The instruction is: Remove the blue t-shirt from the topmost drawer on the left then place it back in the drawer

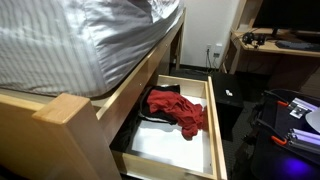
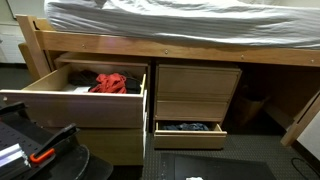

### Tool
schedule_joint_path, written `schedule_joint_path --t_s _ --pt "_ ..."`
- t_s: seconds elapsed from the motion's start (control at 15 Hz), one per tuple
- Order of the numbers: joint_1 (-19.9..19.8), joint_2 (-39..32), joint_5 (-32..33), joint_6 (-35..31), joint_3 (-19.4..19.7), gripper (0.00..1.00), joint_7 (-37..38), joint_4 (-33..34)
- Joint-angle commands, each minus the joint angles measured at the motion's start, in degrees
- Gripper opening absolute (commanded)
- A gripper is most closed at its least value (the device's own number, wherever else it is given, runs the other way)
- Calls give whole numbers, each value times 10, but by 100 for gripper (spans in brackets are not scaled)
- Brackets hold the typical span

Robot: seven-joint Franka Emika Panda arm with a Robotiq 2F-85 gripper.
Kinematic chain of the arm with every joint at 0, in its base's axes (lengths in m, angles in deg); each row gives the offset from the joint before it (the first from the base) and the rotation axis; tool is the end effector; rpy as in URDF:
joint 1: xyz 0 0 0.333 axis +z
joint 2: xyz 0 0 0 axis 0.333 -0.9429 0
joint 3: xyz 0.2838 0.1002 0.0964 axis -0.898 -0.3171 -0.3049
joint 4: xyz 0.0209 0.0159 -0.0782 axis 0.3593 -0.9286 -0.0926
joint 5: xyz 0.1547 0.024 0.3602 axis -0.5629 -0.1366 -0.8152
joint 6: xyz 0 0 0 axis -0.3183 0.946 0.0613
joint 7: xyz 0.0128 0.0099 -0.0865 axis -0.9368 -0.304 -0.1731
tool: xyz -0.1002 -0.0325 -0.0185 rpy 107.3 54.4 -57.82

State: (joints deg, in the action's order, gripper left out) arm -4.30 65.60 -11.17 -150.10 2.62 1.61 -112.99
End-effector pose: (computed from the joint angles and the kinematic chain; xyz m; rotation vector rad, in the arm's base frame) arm 0.5778 0.1982 0.7057 -2.7427 0.5349 -0.3936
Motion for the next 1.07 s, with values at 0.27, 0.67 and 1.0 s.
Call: schedule_joint_path --t_s 0.27,0.67,1.0 --pt "-20 -19 -77 246 0 2 84 191" --pt "-31 -22 -189 310 7 2 118 130" --pt "-26 -30 -206 304 14 2 128 64"
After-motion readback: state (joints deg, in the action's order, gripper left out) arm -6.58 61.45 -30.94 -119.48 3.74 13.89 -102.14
